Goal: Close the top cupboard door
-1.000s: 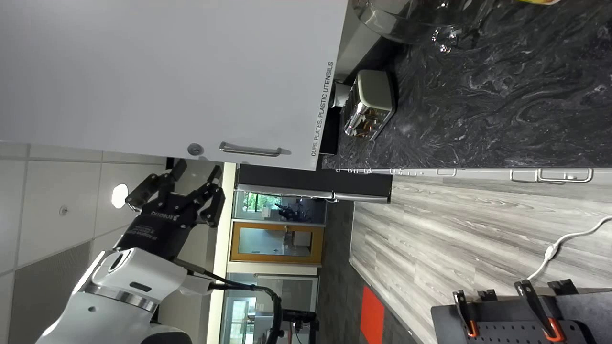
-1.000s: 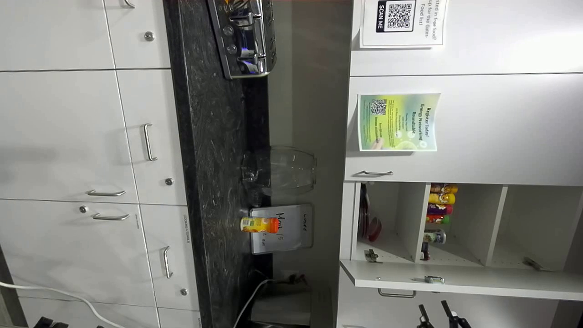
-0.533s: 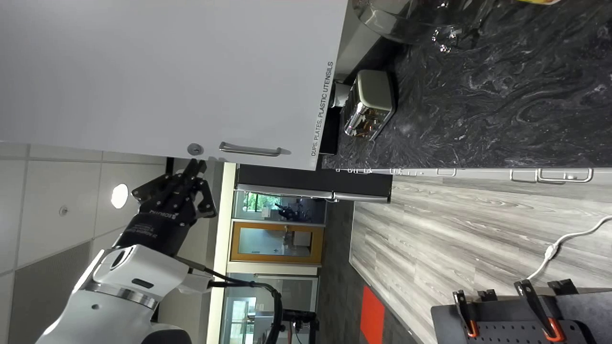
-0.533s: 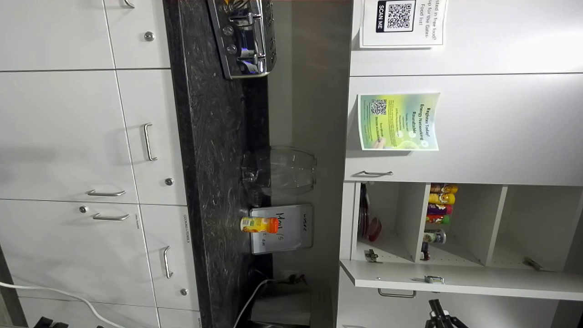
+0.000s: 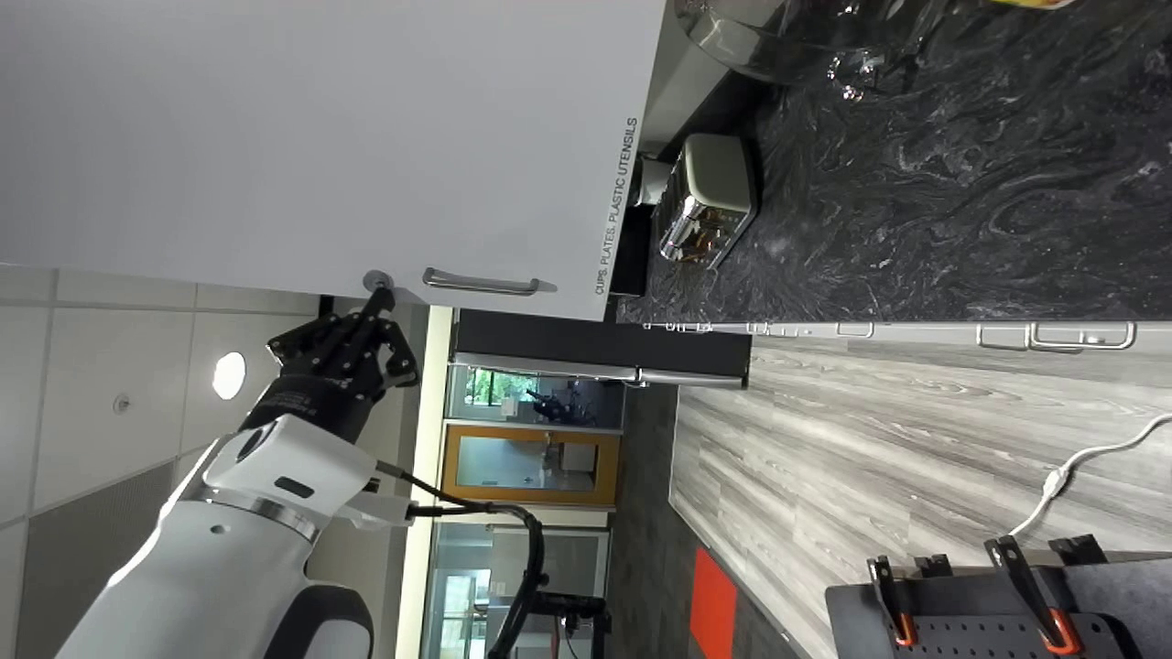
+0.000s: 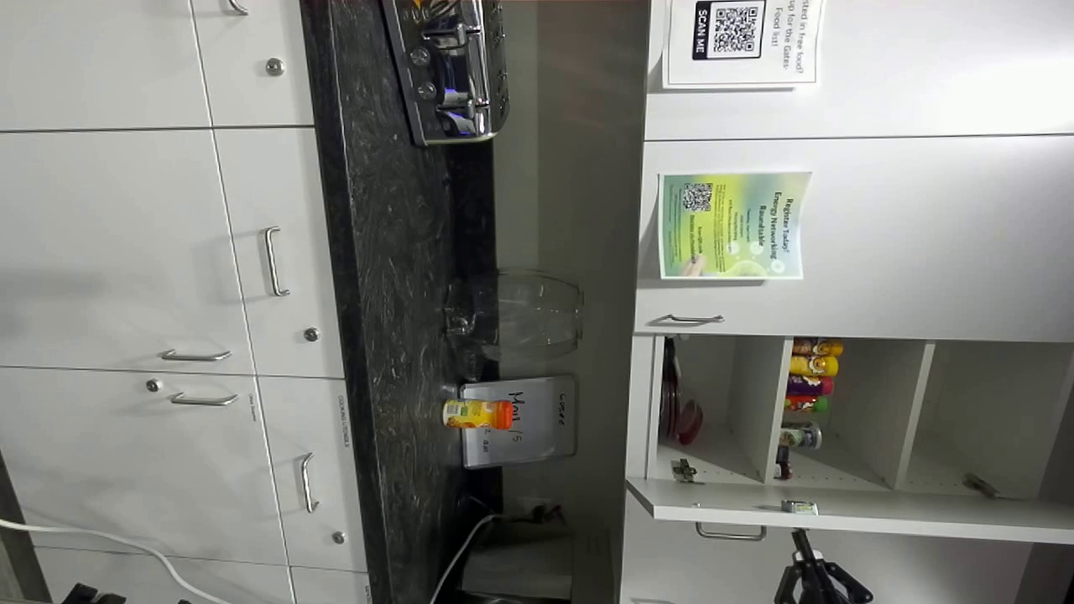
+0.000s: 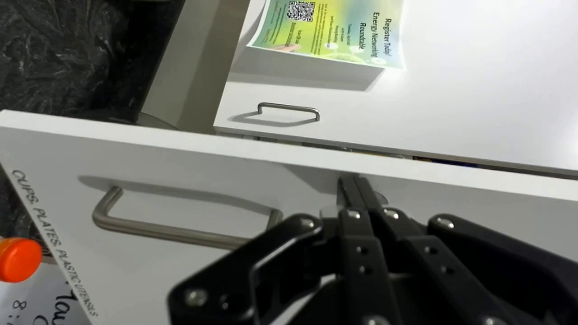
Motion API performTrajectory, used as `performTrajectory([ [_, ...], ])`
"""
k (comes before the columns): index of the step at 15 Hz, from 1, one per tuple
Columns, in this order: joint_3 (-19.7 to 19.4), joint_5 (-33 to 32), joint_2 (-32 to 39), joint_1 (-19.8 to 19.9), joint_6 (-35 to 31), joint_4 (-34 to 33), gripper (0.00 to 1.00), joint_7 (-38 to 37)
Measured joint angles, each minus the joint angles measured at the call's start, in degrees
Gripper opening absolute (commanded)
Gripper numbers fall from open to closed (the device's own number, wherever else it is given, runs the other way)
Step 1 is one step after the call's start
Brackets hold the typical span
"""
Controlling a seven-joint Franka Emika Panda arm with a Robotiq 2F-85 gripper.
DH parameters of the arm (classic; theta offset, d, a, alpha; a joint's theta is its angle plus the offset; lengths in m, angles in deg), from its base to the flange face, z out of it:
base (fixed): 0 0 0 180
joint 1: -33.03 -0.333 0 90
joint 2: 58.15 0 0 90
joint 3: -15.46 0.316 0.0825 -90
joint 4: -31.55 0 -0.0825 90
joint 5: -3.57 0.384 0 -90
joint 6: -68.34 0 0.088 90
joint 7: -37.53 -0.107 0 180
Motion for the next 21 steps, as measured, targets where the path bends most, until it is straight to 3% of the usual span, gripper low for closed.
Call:
performTrajectory([
  [6,1.2,4.8,7.2,-2.0,-2.9,-3.4,0.00,5.7],
  [10,5.6,8.7,12.6,-3.5,-13.1,-5.9,0.00,10.3],
  [14,8.3,9.0,19.7,-8.4,-24.9,-10.0,0.00,12.9],
  [18,7.9,8.9,29.3,-13.4,-34.6,-17.4,0.00,14.8],
  [21,5.4,8.4,37.9,-16.4,-37.6,-25.3,0.00,15.2],
])
